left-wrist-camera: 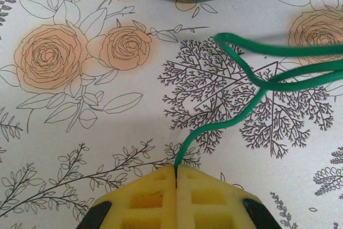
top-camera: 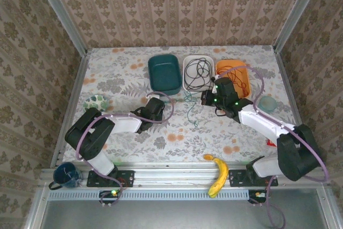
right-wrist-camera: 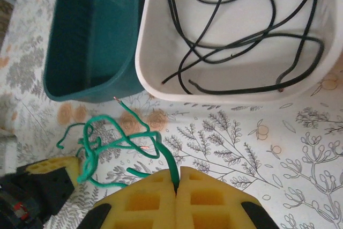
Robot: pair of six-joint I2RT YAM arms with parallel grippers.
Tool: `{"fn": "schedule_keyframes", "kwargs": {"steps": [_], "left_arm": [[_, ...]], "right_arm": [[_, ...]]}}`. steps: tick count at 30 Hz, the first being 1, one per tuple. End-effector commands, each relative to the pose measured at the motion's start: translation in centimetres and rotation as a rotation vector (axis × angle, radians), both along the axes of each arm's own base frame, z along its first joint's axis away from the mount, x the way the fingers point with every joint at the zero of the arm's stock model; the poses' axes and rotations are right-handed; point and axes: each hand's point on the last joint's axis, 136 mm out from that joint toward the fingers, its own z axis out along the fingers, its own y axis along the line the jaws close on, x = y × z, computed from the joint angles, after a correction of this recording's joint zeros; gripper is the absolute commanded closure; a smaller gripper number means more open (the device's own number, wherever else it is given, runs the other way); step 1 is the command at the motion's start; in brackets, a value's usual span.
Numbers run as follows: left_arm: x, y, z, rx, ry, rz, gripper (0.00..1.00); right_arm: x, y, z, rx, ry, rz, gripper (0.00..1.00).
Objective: Untangle the cables
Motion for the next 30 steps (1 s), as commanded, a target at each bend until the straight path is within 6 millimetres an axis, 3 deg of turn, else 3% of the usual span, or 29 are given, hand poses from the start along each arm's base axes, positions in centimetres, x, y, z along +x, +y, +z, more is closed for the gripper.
{"fn": "schedule_keyframes", "kwargs": {"steps": [1, 13, 19, 23, 30], "left_arm": [[-3.2, 0.2, -4.0, 0.035, 0.172, -0.051, 1.0], [-3.7, 2.3, -3.8, 0.018, 0.155, 0.026, 1.0], [-3.8, 2.0, -3.5, 0.005, 0.15, -0.001, 1.0], [-3.8, 1.7, -3.4, -0.007, 0.145, -0.011, 1.0], [-3.9, 1.0, -2.7, -0.048, 0.113, -0.048, 1.0]], "right_arm": [[1.4, -2.5, 3.2, 0.009, -0.111, -0.13, 0.98], [-0.4, -10.7, 4.8, -0.105, -0.162, -0.479, 0.97], [-1.1, -11.9, 4.8, -0.122, -0.159, -0.53, 0.96], [-0.5, -10.2, 5.0, -0.074, -0.172, -0.452, 0.95], [2.6, -1.6, 6.2, 0.115, -0.176, -0.116, 0.93]]}}
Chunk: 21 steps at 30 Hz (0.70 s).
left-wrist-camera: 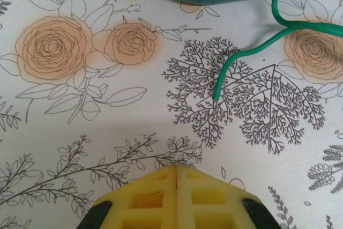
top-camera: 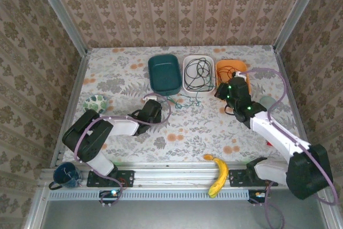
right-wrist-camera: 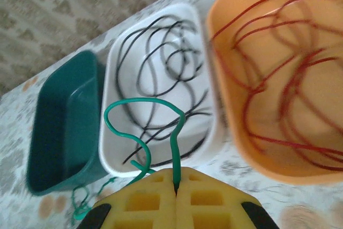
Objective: Untangle the cables
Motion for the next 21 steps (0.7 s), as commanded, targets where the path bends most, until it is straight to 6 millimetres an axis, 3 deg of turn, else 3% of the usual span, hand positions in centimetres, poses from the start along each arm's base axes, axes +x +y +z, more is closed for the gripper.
{"fn": "schedule_keyframes", "kwargs": {"steps": [1, 6, 9, 14, 17, 21], "left_arm": [[-3.4, 0.7, -2.6, 0.037, 0.133, -0.071, 1.0], [-3.4, 0.8, -2.1, 0.031, 0.12, -0.069, 1.0], [-3.5, 0.9, -2.0, 0.034, 0.117, -0.064, 1.0], [-3.6, 1.1, -1.6, 0.036, 0.106, -0.056, 1.0], [-3.7, 1.2, -1.5, 0.039, 0.104, -0.053, 1.0], [-3.7, 1.5, -1.6, 0.043, 0.109, -0.043, 1.0]], "right_arm": [[2.0, 5.7, 2.3, 0.104, -0.057, 0.205, 0.93], [5.6, 11.7, 2.0, 0.153, -0.031, 0.332, 0.9], [8.4, 14.3, 1.3, 0.173, -0.021, 0.357, 0.87], [11.6, 16.9, -0.3, 0.25, 0.025, 0.377, 0.57], [10.5, 18.1, -1.6, 0.247, 0.099, 0.433, 0.53], [7.0, 17.5, -2.8, 0.138, 0.123, 0.463, 0.52]]}}
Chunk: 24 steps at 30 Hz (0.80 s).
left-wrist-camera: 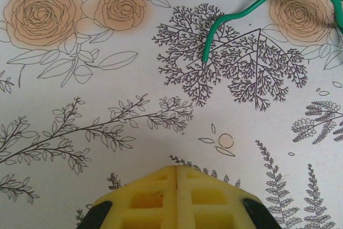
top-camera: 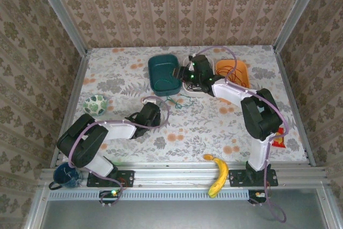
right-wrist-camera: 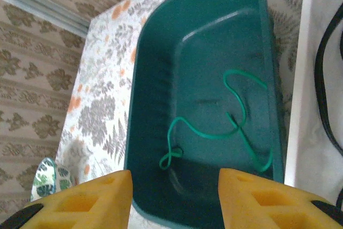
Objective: Untangle the cables
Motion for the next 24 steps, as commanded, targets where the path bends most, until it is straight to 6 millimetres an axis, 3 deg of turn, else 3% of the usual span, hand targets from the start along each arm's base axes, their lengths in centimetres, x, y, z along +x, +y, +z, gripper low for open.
{"fn": "schedule_keyframes", "kwargs": {"steps": [1, 7, 11, 15, 24], "left_arm": [[-1.9, 1.2, -1.6, 0.058, 0.075, -0.009, 1.0], [-1.3, 0.9, -1.7, 0.063, 0.07, 0.0, 1.0], [-0.7, 0.6, -1.9, 0.066, 0.072, 0.014, 1.0], [-0.5, 0.2, -1.9, 0.07, 0.072, 0.005, 1.0], [-0.8, 0.6, -1.6, 0.081, 0.059, 0.015, 1.0]], "right_arm": [[-3.9, -0.2, -0.2, -0.089, 0.013, 0.067, 0.52], [-8.2, -4.0, -3.5, -0.299, 0.111, 0.041, 0.52], [-9.5, -5.9, -5.6, -0.377, 0.166, 0.008, 0.52], [-9.0, -6.7, -6.9, -0.437, 0.179, -0.017, 0.52], [-6.0, -5.7, -9.9, -0.551, 0.225, 0.002, 0.52]]}}
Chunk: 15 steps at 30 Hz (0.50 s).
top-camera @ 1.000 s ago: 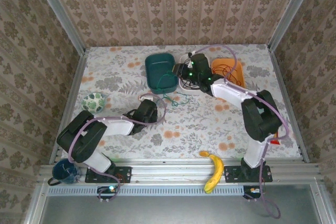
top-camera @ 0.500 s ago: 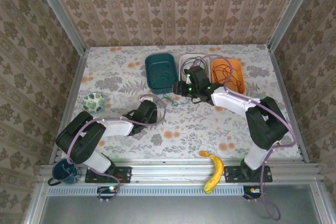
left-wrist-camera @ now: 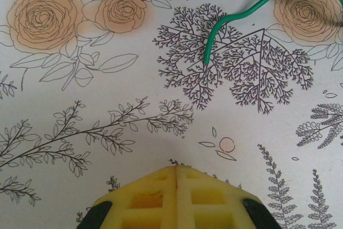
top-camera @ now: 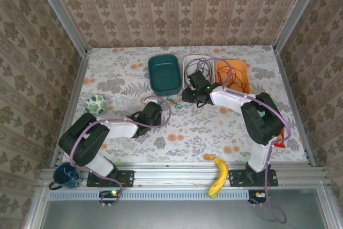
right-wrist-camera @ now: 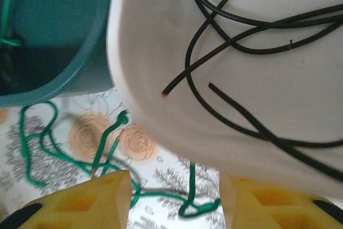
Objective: Untangle the cables
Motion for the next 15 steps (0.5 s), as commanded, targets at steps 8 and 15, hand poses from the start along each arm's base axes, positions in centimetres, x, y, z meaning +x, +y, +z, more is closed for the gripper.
{"fn": "schedule_keyframes", "kwargs": {"steps": [8, 15], "left_arm": [[-1.2, 0.9, -1.0, 0.034, 0.042, 0.011, 1.0], [-0.6, 1.0, -0.8, 0.003, 0.045, 0.033, 1.0]], "right_arm": [[-0.3, -0.6, -2.8, -0.12, 0.036, 0.019, 0.82], [-1.9, -2.3, -0.2, -0.109, -0.055, -0.023, 0.99]]}}
